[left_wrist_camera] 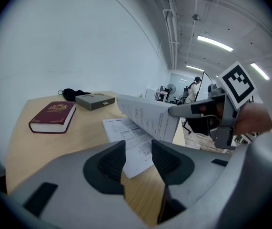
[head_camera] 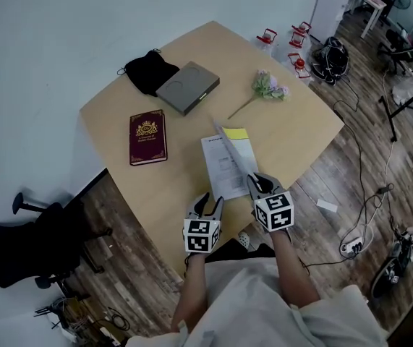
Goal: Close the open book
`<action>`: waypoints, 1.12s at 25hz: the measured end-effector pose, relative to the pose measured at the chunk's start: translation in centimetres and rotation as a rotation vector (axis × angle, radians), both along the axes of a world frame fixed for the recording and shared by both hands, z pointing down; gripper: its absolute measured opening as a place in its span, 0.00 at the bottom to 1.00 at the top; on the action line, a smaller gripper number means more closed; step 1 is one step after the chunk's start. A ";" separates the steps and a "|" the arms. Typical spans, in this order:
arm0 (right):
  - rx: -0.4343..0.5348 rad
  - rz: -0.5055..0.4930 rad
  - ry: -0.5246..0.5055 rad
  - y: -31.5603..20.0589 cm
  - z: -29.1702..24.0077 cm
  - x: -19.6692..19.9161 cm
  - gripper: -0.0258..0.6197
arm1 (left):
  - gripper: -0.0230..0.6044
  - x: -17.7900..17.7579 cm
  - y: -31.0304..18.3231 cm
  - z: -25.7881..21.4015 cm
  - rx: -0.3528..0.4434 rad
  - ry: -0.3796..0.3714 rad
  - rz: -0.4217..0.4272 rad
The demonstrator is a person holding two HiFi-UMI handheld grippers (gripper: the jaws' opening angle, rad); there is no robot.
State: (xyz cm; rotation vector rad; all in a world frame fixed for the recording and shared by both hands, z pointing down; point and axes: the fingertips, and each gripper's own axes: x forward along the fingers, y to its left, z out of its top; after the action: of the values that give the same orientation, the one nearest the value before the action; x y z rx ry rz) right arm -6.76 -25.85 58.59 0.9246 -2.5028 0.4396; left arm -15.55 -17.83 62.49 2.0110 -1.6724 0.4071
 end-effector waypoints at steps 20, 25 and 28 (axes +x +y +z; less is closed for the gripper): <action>-0.023 -0.234 0.231 4.8 9.0 -7.7 0.10 | 0.32 -4.0 2.1 1.2 -0.029 0.022 -0.130; 0.004 -0.308 0.310 5.8 10.6 -8.8 0.12 | 0.32 -4.2 1.9 1.2 -0.027 0.020 -0.138; 0.023 -0.334 0.352 6.2 11.4 -9.3 0.13 | 0.32 -4.3 2.0 1.6 -0.039 0.025 -0.149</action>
State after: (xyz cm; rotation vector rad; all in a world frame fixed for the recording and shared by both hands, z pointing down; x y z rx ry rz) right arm -16.11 -19.67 69.99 0.5206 -2.2775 0.1262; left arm -19.86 -15.80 64.07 1.8424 -1.7708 0.3571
